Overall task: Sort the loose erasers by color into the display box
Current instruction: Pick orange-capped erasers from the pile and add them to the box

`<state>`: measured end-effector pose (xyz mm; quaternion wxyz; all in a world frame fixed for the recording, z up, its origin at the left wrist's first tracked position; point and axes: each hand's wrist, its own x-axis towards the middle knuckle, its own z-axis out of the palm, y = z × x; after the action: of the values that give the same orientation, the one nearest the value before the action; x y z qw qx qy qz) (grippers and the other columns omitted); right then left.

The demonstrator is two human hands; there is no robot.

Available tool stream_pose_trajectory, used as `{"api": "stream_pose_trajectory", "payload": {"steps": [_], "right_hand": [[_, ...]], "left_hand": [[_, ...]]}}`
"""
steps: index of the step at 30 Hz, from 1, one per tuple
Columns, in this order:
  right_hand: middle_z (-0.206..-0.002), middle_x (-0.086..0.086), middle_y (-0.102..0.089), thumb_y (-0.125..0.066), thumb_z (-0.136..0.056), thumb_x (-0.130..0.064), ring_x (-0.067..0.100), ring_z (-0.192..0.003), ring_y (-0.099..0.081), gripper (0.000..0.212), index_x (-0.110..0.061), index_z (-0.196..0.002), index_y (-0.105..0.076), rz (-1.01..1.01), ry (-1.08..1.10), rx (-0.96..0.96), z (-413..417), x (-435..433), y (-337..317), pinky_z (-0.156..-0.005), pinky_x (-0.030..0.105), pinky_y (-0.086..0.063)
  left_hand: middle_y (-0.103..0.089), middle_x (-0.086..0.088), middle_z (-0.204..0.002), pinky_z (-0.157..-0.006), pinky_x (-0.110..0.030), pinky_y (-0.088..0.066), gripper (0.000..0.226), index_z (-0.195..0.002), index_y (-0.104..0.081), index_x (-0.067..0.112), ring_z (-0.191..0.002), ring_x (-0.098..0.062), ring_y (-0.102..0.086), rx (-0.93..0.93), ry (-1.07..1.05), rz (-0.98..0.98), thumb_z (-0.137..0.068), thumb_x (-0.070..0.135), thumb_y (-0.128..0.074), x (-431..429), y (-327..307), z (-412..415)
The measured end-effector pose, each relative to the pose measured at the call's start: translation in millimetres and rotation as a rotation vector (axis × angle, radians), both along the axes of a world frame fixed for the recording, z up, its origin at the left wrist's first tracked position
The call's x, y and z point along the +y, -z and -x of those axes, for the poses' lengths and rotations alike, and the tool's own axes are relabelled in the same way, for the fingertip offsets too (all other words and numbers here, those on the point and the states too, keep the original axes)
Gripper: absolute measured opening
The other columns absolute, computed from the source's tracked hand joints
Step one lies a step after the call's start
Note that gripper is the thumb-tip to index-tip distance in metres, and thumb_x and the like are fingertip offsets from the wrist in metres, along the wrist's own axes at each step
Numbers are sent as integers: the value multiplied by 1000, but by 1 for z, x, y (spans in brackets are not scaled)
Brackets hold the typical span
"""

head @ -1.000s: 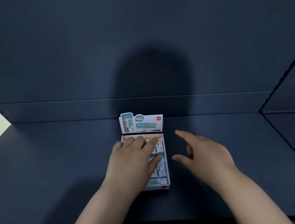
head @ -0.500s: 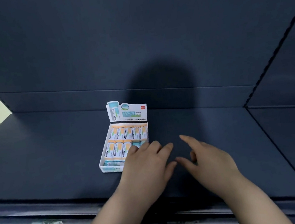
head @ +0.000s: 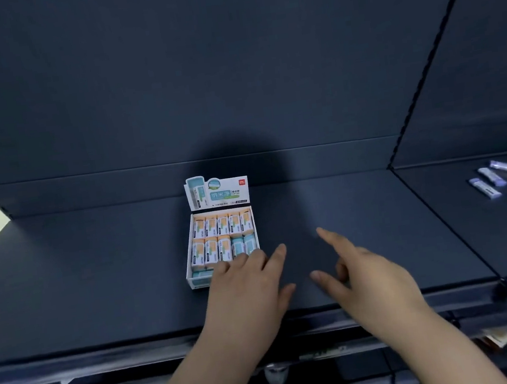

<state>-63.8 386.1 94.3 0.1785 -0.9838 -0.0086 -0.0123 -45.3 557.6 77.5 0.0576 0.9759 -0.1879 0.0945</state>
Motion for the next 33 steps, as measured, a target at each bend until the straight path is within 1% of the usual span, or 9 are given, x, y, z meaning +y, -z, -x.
{"api": "stream_pose_trajectory", "payload": {"steps": [2, 6, 10, 12, 17, 22, 25, 28, 33], "right_hand": [[-76, -16, -42, -42, -89, -58, -2, -64, -39, 66, -46, -144, -7, 18, 5, -10, 8, -3, -1, -50, 12, -31], [-77, -16, -42, -41, -89, -59, 0, -64, -40, 67, -45, -145, -7, 43, 24, -27, 16, -25, -3, -48, 14, -30], [-76, -17, -41, -41, -89, -59, 2, -66, -42, 67, -46, -145, -6, 49, 50, -59, 20, -55, -6, -49, 13, -31], [-77, -17, -40, -41, -89, -59, 2, -69, -44, 68, -47, -144, -5, 41, 66, -65, 21, -80, -7, -51, 14, -35], [-79, -17, -42, -40, -90, -58, 3, -74, -48, 66, -49, -144, -4, 43, 76, -29, 16, -166, -12, -61, 20, -46], [-77, -19, -39, -39, -90, -58, 3, -74, -47, 65, -48, -144, -3, 79, 80, -1, 10, -262, -14, -58, 19, -40], [-77, -18, -39, -39, -91, -58, 3, -75, -46, 64, -47, -144, -5, 94, 67, 26, 5, -306, -12, -62, 20, -41], [-77, -17, -40, -40, -91, -57, 3, -75, -47, 63, -46, -144, -8, 86, 49, 36, -1, -332, -11, -64, 20, -44], [-76, -15, -42, -42, -91, -56, 3, -74, -46, 61, -48, -143, -11, 31, 49, 49, -16, -357, -8, -66, 20, -43]], "left_hand": [[-48, 4, -126, -95, -36, -31, 62, -149, -15, 28, -116, -19, -46, -10, 5, -6, -95, 52, -33, -3, 0, 4], [-43, 5, -127, -96, -35, -29, 62, -149, -9, 29, -119, -17, -42, -15, 48, -13, -96, 52, -30, -28, -4, 11], [-52, 1, -120, -88, -38, -35, 61, -148, -21, 26, -110, -23, -50, -1, 84, 1, -94, 51, -37, -61, -7, 9], [-54, 1, -115, -84, -37, -36, 61, -147, -24, 25, -106, -23, -53, -11, 94, -15, -93, 50, -39, -88, -5, 7], [-44, 5, -127, -91, -33, -30, 61, -149, -6, 29, -116, -17, -43, -96, 106, 3, -97, 52, -26, -178, -3, -2], [-45, 5, -127, -90, -33, -29, 61, -149, -8, 30, -116, -17, -43, -94, 88, 30, -96, 53, -27, -271, -3, -8], [-43, 8, -127, -90, -31, -28, 60, -149, -5, 31, -116, -15, -41, -90, 61, 29, -96, 54, -23, -311, 4, -10], [-44, 7, -126, -91, -31, -29, 60, -149, -7, 31, -115, -15, -43, -65, 55, 37, -96, 55, -24, -334, 8, -11], [-43, 7, -128, -93, -31, -29, 61, -149, -5, 31, -117, -15, -41, -59, 46, 13, -96, 55, -25, -357, 9, -27]]}}
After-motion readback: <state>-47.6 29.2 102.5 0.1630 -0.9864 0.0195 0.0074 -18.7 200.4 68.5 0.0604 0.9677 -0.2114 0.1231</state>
